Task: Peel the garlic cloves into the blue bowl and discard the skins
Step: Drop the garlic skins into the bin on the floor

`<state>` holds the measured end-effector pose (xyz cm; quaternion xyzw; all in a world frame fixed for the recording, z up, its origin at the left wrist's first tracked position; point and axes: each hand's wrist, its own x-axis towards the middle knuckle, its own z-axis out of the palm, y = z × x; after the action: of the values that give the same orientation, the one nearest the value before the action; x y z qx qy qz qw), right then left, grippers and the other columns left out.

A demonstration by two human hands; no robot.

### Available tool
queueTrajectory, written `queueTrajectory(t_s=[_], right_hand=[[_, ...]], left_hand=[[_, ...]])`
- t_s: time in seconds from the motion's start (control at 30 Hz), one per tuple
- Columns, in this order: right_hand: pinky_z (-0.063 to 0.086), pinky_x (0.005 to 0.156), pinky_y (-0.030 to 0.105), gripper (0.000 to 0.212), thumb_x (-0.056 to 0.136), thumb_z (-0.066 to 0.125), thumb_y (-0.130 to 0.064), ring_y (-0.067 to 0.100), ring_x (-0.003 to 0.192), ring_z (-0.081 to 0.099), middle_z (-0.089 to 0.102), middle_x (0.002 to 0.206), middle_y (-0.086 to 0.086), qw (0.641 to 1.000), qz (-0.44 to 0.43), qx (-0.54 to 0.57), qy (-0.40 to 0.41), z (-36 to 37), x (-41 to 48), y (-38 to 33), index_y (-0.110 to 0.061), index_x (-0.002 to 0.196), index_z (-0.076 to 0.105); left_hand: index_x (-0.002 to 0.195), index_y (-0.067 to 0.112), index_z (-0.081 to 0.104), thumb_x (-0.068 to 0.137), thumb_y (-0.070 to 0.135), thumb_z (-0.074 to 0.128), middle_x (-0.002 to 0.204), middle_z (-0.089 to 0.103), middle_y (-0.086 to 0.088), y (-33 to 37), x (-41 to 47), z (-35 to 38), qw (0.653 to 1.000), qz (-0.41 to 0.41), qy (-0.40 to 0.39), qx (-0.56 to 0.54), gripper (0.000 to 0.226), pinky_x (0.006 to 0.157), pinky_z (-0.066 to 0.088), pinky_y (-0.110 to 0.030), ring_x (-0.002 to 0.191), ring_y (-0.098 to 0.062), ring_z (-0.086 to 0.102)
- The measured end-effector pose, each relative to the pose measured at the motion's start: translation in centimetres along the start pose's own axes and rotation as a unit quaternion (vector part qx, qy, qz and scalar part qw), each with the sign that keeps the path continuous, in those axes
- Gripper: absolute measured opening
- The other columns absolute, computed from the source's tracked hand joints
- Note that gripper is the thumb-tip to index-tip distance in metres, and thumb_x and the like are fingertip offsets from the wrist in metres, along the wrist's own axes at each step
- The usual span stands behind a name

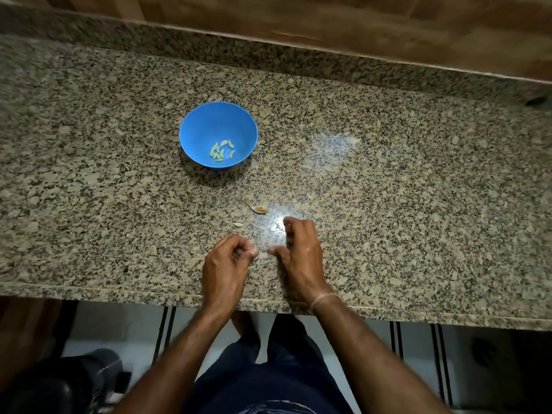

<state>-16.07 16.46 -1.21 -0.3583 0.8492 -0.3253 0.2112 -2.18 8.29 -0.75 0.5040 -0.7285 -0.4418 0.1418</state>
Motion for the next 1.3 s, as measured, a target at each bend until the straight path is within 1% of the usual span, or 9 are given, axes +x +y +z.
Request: queueTrajectory(t_s=[0.1, 0.27, 0.4, 0.5, 0.6, 0.83, 0.97, 1.17, 1.3], right_hand=[[0.033, 0.082, -0.010, 0.049, 0.090, 0.075, 0.002, -0.006, 0.098, 0.046, 0.055, 0.128, 0.006, 0.999, -0.005, 0.050, 0.005, -0.8, 3.4, -0.9, -0.005, 0.135, 0.058], [0.048, 0.090, 0.003, 0.046, 0.095, 0.066, 0.006, 0.003, 0.100, 0.052, 0.054, 0.128, 0.007, 0.997, -0.048, 0.056, -0.020, -1.8, 4.2, 1.2, -0.008, 0.138, 0.060], [0.041, 0.087, -0.003, 0.048, 0.088, 0.078, -0.004, 0.008, 0.107, 0.047, 0.058, 0.124, 0.004, 0.992, -0.122, -0.006, -0.024, -0.9, 3.4, 2.4, -0.008, 0.134, 0.066], [0.051, 0.080, 0.008, 0.024, 0.090, 0.076, -0.007, 0.007, 0.098, 0.054, 0.059, 0.109, -0.006, 0.990, -0.134, 0.018, -0.029, -0.2, 4.2, 1.7, -0.010, 0.114, 0.074], [0.038, 0.073, 0.010, 0.005, 0.093, 0.075, -0.011, 0.008, 0.089, 0.052, 0.058, 0.095, -0.010, 0.988, -0.152, -0.032, -0.005, 0.0, 5.1, 1.5, -0.014, 0.096, 0.072], [0.040, 0.069, 0.027, 0.010, 0.094, 0.071, -0.010, 0.013, 0.080, 0.042, 0.055, 0.088, -0.004, 0.960, -0.193, -0.203, -0.018, -0.3, 4.4, 2.2, -0.015, 0.096, 0.063], [0.050, 0.069, 0.015, 0.020, 0.105, 0.053, -0.008, 0.010, 0.079, 0.063, 0.067, 0.087, -0.004, 0.985, 0.012, 0.089, -0.146, -0.8, 2.4, 0.2, -0.011, 0.088, 0.064], [0.042, 0.053, 0.023, 0.034, 0.106, 0.053, -0.001, 0.010, 0.053, 0.047, 0.053, 0.058, 0.000, 0.860, 0.161, 0.363, -0.320, 2.4, -1.4, -7.3, -0.011, 0.074, 0.057], [0.043, 0.077, 0.040, 0.034, 0.095, 0.056, 0.007, 0.022, 0.067, 0.047, 0.049, 0.069, 0.010, 0.810, 0.179, 0.379, -0.410, 8.7, -5.6, -11.5, -0.013, 0.068, 0.059]], left_hand=[[0.087, 0.025, 0.065, 0.094, 0.032, 0.075, 0.086, 0.066, 0.011, 0.7, -0.1, 0.0, 1.000, -0.014, 0.020, 0.007, 0.014, 0.060, 0.039, -0.015, 0.081, -0.003, 0.061], [0.087, 0.026, 0.066, 0.093, 0.029, 0.076, 0.088, 0.067, 0.010, 1.4, -0.5, 0.5, 0.998, -0.041, 0.044, 0.003, 0.012, 0.061, 0.043, -0.019, 0.083, -0.006, 0.063], [0.089, 0.023, 0.067, 0.093, 0.031, 0.075, 0.089, 0.068, 0.009, 1.9, -1.0, 0.9, 0.996, -0.065, 0.068, -0.006, 0.012, 0.062, 0.040, -0.018, 0.084, -0.006, 0.062], [0.089, 0.022, 0.067, 0.092, 0.032, 0.076, 0.089, 0.068, 0.009, 2.3, -1.3, 1.0, 0.993, -0.083, 0.082, -0.003, 0.013, 0.061, 0.038, -0.016, 0.083, -0.005, 0.061], [0.090, 0.022, 0.067, 0.092, 0.031, 0.076, 0.089, 0.068, 0.008, 2.4, -1.3, 1.2, 0.991, -0.098, 0.093, -0.007, 0.013, 0.060, 0.038, -0.016, 0.082, -0.006, 0.062], [0.088, 0.023, 0.067, 0.092, 0.030, 0.077, 0.088, 0.069, 0.008, 2.6, -1.6, 1.6, 0.986, -0.120, 0.112, -0.022, 0.013, 0.060, 0.041, -0.016, 0.082, -0.006, 0.064], [0.087, 0.026, 0.068, 0.091, 0.031, 0.078, 0.086, 0.071, 0.011, 1.9, -2.6, 1.2, 0.978, -0.129, 0.144, -0.078, 0.012, 0.066, 0.058, -0.031, 0.080, -0.008, 0.068], [0.084, 0.026, 0.067, 0.092, 0.031, 0.077, 0.082, 0.072, 0.012, -1.4, -6.2, -3.0, 0.951, -0.142, 0.237, -0.137, 0.014, 0.064, 0.053, -0.021, 0.077, -0.004, 0.067], [0.081, 0.026, 0.065, 0.092, 0.025, 0.078, 0.075, 0.070, 0.012, -5.8, -10.6, -8.0, 0.920, -0.178, 0.315, -0.148, 0.017, 0.058, 0.042, -0.009, 0.072, 0.003, 0.064]])
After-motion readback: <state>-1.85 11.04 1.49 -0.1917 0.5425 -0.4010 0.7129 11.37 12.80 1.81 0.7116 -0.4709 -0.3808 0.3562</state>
